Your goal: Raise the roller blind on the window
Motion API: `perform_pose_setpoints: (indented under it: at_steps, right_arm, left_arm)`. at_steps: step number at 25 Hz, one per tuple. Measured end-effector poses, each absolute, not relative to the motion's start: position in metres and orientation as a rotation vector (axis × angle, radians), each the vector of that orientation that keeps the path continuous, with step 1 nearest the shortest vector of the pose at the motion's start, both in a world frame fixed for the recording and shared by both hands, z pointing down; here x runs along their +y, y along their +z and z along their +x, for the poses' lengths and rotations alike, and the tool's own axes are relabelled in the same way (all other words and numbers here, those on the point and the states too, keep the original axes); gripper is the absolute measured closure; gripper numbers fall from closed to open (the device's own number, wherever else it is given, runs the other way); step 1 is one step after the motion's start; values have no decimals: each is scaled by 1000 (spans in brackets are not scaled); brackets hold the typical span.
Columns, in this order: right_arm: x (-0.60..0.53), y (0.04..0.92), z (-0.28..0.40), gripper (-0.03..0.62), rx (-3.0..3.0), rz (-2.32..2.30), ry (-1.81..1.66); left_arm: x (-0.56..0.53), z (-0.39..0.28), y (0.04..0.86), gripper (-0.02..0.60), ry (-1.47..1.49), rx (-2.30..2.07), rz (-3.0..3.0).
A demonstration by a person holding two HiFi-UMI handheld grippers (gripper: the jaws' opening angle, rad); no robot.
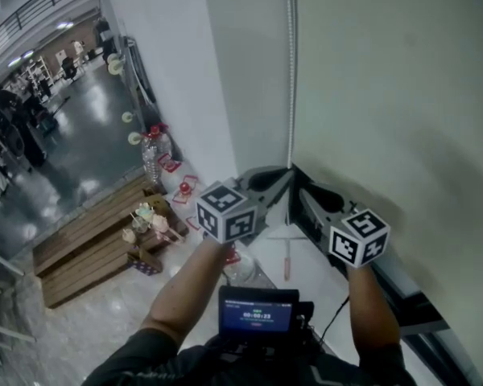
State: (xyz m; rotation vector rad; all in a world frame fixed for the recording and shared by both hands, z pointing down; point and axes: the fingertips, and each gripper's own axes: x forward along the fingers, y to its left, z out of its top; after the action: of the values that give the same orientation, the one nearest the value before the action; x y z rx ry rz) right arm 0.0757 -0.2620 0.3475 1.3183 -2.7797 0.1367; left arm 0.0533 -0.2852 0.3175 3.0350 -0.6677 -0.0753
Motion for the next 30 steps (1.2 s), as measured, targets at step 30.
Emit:
perform_pose_setpoints:
  at_steps: [30]
  right_arm:
    - [-280, 251, 41, 592, -2944, 1273, -28]
  left_arm:
    - [-265, 59, 344, 583, -65, -565, 3002]
